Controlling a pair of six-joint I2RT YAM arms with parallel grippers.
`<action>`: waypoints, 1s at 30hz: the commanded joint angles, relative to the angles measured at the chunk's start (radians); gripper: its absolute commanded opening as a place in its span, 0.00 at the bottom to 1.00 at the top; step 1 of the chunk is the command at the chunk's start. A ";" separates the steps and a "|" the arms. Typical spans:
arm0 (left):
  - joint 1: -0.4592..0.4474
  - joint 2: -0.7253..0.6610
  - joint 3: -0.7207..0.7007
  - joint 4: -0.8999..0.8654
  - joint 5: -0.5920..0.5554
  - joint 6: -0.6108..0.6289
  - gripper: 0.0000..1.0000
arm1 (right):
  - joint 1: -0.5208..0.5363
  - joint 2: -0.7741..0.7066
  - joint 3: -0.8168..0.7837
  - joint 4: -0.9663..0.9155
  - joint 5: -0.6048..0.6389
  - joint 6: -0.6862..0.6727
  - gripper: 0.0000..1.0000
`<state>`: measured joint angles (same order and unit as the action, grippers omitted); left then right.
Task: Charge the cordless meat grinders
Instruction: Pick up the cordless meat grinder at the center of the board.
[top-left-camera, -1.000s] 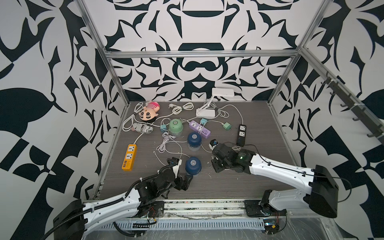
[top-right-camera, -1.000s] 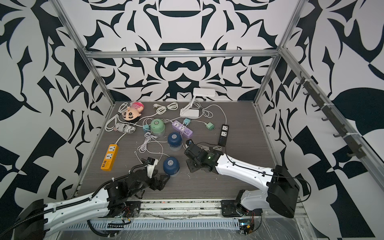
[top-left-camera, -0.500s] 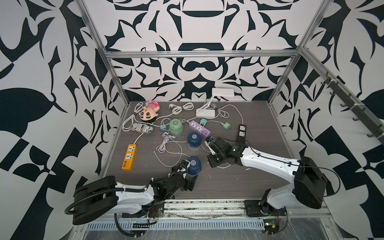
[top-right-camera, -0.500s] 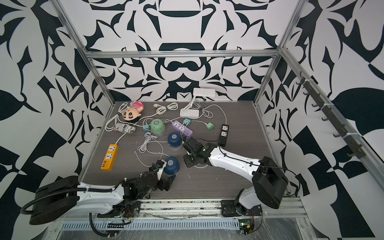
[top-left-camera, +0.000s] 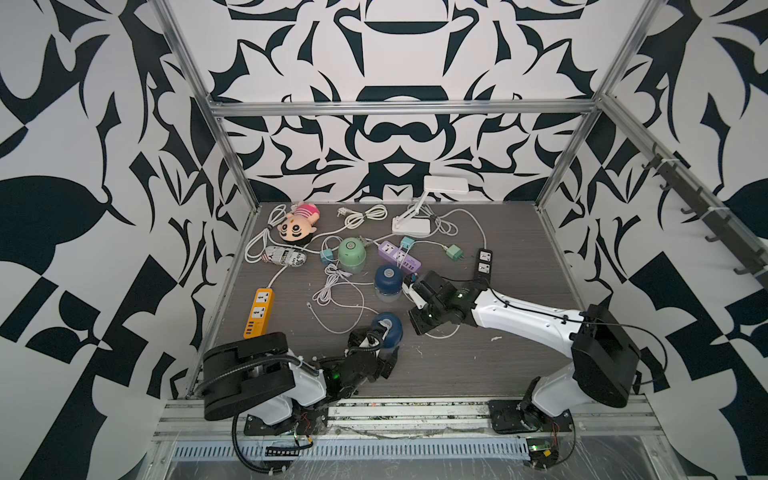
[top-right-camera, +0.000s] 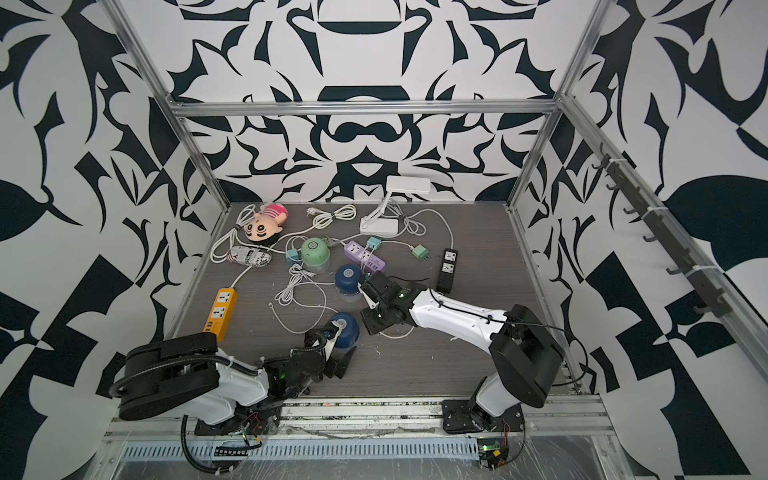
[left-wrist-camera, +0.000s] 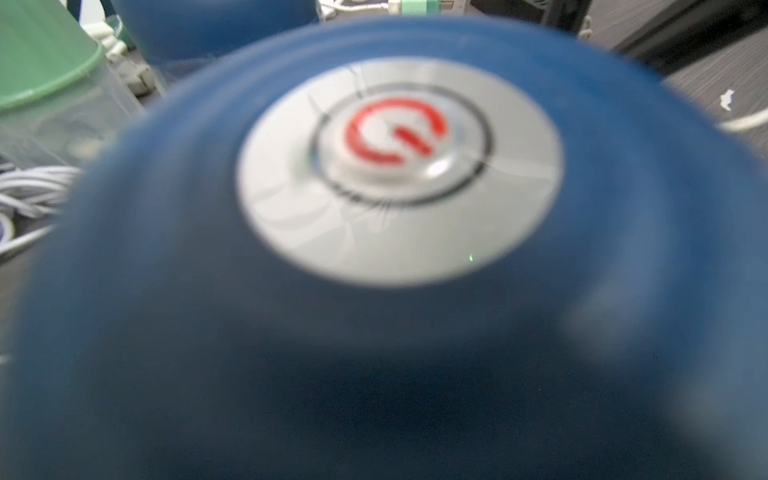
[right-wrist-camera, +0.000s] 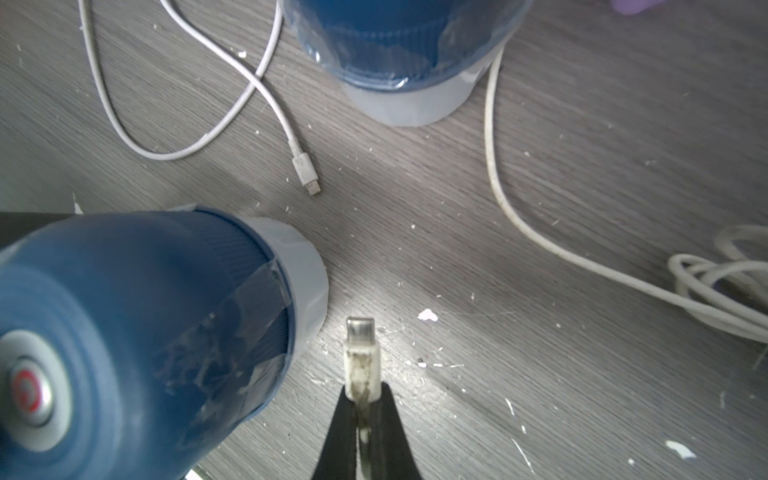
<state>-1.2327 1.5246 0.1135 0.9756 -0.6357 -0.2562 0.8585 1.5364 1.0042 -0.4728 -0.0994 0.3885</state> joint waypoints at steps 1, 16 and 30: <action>-0.002 0.076 0.012 0.193 -0.047 0.023 0.99 | -0.003 -0.002 0.042 0.008 -0.021 -0.015 0.00; -0.002 0.296 0.036 0.465 -0.162 0.081 1.00 | -0.005 -0.024 0.042 -0.035 -0.022 -0.019 0.00; 0.000 0.313 0.060 0.466 -0.163 0.114 0.80 | -0.004 -0.093 0.054 -0.132 0.003 -0.063 0.00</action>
<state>-1.2327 1.8278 0.1558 1.3945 -0.7933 -0.1585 0.8577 1.4975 1.0183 -0.5472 -0.1165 0.3599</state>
